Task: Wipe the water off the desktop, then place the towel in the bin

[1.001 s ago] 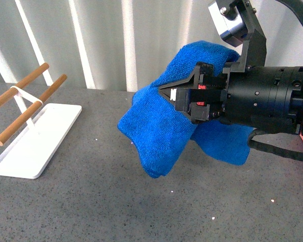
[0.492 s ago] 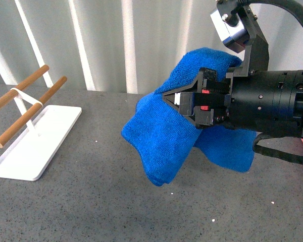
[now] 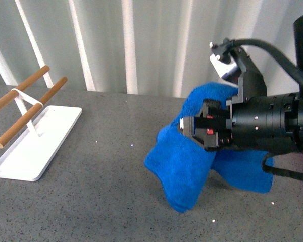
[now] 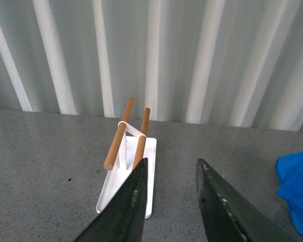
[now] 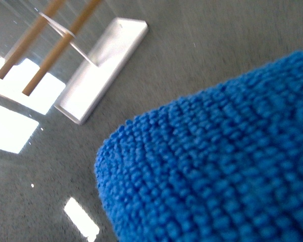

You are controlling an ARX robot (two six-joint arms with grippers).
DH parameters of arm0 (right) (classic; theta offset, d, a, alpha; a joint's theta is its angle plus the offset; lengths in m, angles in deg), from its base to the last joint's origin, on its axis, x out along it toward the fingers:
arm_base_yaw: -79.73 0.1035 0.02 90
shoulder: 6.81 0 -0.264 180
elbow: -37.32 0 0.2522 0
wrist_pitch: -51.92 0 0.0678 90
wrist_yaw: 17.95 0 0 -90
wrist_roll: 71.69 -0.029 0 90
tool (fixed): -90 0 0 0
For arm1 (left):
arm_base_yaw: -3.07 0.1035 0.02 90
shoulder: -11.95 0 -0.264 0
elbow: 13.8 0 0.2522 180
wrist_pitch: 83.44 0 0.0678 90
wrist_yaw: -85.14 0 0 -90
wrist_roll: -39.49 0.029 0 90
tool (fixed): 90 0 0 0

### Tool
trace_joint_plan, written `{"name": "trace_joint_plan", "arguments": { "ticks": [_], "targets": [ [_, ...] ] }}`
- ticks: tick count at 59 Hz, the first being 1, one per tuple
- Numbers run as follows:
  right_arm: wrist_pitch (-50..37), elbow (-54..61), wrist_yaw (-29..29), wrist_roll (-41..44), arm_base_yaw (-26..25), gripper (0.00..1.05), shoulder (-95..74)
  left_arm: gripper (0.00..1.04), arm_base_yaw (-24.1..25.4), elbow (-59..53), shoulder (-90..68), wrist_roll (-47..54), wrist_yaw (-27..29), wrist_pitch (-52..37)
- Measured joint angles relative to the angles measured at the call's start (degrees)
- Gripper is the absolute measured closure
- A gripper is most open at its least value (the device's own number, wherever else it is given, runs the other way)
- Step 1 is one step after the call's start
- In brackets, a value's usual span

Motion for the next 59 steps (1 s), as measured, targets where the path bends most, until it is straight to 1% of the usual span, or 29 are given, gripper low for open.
{"name": "trace_joint_plan", "arguments": {
  "ticks": [2,3,4,7,8,9,10,11,14,16,21,23,27,33,45,59],
  "targets": [
    [2.8,-0.6,-0.6,0.0,0.0,1.0,-0.7,0.62,0.0,0.0,0.0,0.0,0.0,0.0],
    [5.7,-1.2,-1.4,0.0,0.0,1.0,-1.5,0.59,0.0,0.0,0.0,0.0,0.0,0.0],
    [7.7,-1.7,-2.0,0.1,0.0,1.0,-2.2,0.53,0.0,0.0,0.0,0.0,0.0,0.0],
    [15.4,-3.6,-5.9,0.8,-0.1,1.0,-5.1,0.43,0.0,0.0,0.0,0.0,0.0,0.0],
    [16.7,-4.0,-6.3,1.0,-0.1,1.0,-5.6,0.39,0.0,0.0,0.0,0.0,0.0,0.0],
    [19.1,-4.6,-8.0,1.7,-0.2,1.0,-6.5,0.37,0.0,0.0,0.0,0.0,0.0,0.0],
    [20.1,-4.8,-8.6,2.0,-0.2,1.0,-6.9,0.33,0.0,0.0,0.0,0.0,0.0,0.0],
    [21.0,-5.0,-9.2,2.4,-0.3,1.0,-7.4,0.32,0.0,0.0,0.0,0.0,0.0,0.0],
    [24.1,-6.0,-10.6,4.2,-1.0,1.0,-9.5,0.23,0.0,0.0,0.0,0.0,0.0,0.0],
    [25.3,-6.8,-11.3,5.0,-1.6,1.0,-10.8,0.2,0.0,0.0,0.0,0.0,0.0,0.0],
    [27.9,-10.4,-13.5,5.6,-3.0,1.0,-13.6,0.06,0.0,0.0,0.0,0.0,0.0,0.0],
    [28.8,-12.5,-15.2,5.8,-3.3,1.0,-15.0,0.05,0.0,0.0,0.0,0.1,0.0,0.0],
    [30.3,-16.9,-18.3,6.3,-3.7,1.0,-18.1,0.07,0.0,0.0,0.0,0.1,0.0,0.0],
    [32.2,-22.7,-19.8,6.3,-3.8,1.0,-22.0,0.07,0.0,0.0,0.0,0.1,0.0,0.0],
    [36.8,-37.5,-26.2,7.0,-2.2,1.0,-30.3,0.07,0.0,0.0,0.0,0.1,0.0,0.0],
    [42.1,-51.9,-28.2,7.5,1.3,1.0,-37.6,0.07,0.0,0.0,0.0,0.1,0.0,0.0]
  ]
}}
